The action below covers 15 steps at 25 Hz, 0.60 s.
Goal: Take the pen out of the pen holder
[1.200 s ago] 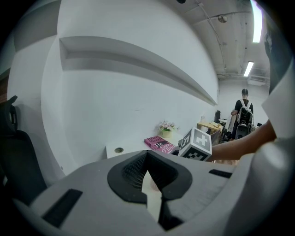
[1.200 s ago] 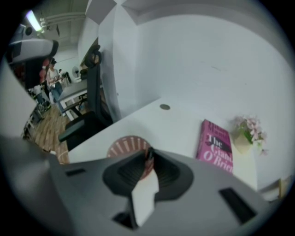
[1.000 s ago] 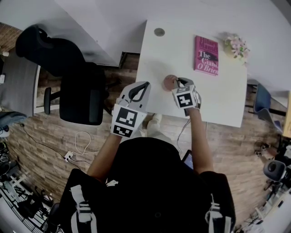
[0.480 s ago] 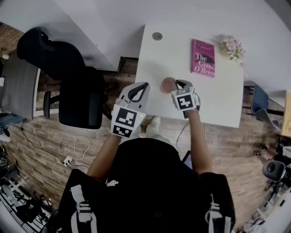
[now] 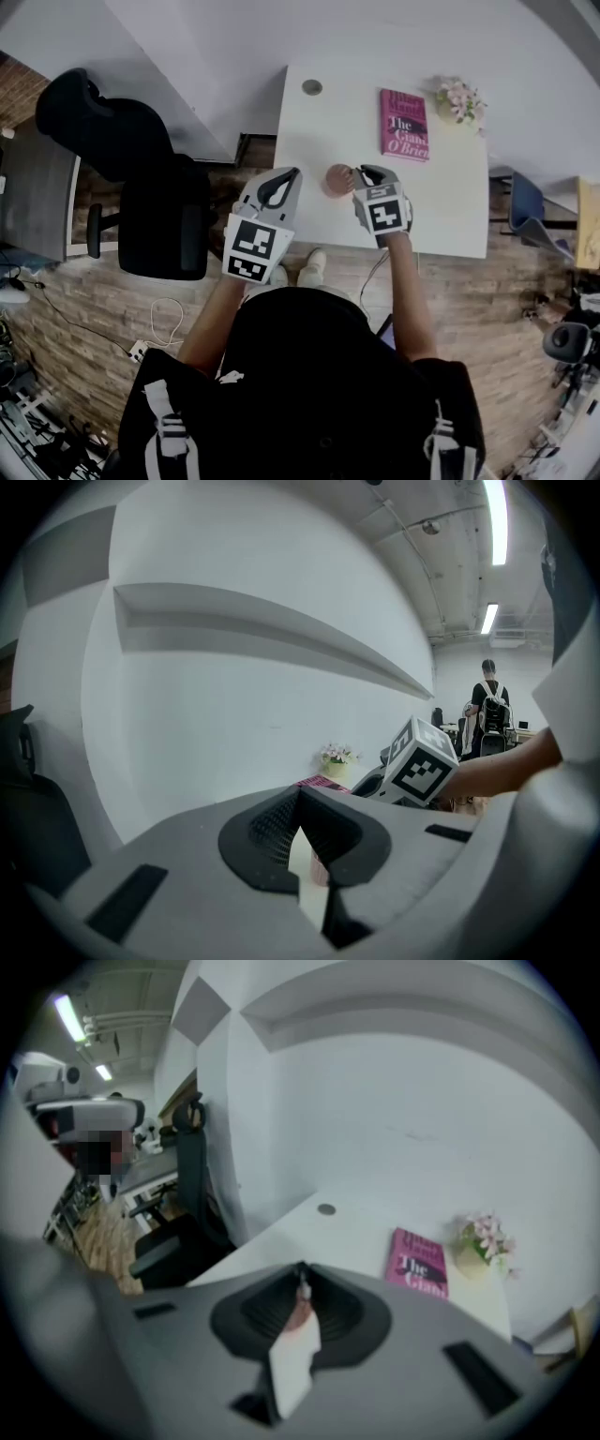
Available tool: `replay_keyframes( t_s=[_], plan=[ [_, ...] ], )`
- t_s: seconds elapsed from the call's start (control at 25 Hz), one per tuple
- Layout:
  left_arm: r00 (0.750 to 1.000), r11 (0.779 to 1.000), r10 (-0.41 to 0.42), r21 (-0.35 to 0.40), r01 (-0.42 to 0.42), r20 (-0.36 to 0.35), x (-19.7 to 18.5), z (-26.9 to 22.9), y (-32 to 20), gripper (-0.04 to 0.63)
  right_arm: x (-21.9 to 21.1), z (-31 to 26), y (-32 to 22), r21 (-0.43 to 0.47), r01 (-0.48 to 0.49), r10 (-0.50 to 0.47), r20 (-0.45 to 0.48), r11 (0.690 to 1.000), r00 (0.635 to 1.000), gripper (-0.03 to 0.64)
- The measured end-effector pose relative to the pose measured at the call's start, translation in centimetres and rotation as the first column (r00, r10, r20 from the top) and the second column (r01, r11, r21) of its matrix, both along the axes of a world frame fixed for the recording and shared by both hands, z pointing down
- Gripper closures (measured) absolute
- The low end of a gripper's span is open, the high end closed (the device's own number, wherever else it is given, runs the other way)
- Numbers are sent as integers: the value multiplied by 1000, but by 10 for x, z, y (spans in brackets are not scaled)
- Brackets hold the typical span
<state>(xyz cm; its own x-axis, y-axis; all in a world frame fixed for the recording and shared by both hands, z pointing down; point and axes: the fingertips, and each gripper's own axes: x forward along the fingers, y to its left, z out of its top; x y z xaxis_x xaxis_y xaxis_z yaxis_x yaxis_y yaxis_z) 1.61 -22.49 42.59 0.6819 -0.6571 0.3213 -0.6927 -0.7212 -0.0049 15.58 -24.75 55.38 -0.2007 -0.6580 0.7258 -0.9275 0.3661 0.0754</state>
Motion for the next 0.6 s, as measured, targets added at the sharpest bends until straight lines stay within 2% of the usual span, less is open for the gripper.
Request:
replay_keyframes(
  t_s=[0.2, 0.4, 0.6],
  plan=[
    [1000, 999, 12, 41, -12, -5, -1, -16, 1, 580, -4, -34, 4, 71, -11, 10, 14, 997, 1000, 551],
    [999, 997, 32, 77, -31, -7, -2, -31, 4, 580, -12, -82, 8, 189, -21, 12, 50, 982, 999, 551],
    [998, 986, 37, 159, -44, 48, -3, -46, 7, 580, -17, -126, 16, 289, -16, 3, 47, 957, 999, 551]
  ],
)
